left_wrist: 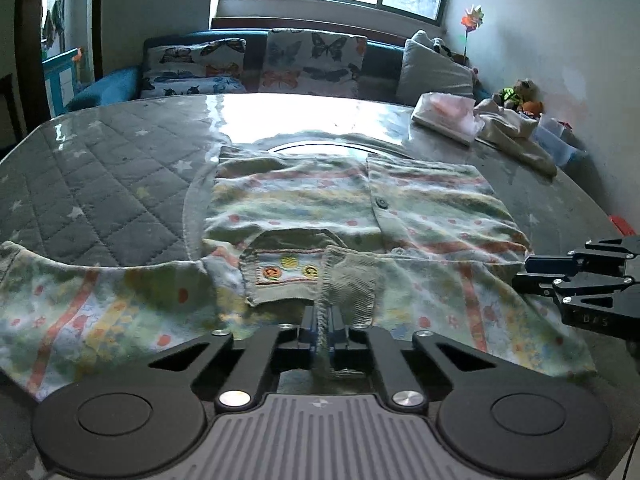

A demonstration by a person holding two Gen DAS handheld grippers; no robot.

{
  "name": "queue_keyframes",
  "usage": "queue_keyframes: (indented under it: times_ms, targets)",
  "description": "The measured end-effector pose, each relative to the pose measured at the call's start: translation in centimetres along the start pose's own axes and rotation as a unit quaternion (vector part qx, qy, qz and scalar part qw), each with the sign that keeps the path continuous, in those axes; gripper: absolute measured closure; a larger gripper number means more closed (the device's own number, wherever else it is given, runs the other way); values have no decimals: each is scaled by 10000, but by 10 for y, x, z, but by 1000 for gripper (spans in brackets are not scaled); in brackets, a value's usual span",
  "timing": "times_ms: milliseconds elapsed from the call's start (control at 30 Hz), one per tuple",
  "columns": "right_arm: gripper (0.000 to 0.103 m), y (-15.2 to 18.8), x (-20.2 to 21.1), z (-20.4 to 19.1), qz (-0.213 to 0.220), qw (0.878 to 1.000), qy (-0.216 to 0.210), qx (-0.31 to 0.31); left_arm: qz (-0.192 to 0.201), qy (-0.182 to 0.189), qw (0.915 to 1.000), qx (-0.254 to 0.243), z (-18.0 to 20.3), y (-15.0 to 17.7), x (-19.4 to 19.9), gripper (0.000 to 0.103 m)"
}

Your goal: Fold clothes

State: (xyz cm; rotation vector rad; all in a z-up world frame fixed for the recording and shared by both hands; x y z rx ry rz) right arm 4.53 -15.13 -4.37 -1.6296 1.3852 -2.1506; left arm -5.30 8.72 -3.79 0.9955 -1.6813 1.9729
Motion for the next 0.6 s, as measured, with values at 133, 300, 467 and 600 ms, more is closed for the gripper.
queue_keyframes:
  times_ms: [133,300,467,600]
  targets:
    - [73,-4,8,-5,138,9999,2,28,-23,-8,10000,-9,-1,1,2,97]
    - [66,0,8,-14,104,9999,-85,94,-20,-33,10000,-32,-2,3,3,97]
    - [61,5,13,-20,132,9998,-149,72,5,-18,9999,149,-11,4,11,93]
    - [53,9,23,-31,201,9992,-337,88,111,-283,9986,440,-29,8,22,65]
Point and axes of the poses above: each gripper's, at about its wrist camera, not at the fingertips, and x roughly against the way its jaws point, z to its right, y to its underside, the point moved 1 cm from there along -x, roughly the way its jaws point, and after that the axes turned 7 degrees about -y, right-handed, at the moved point
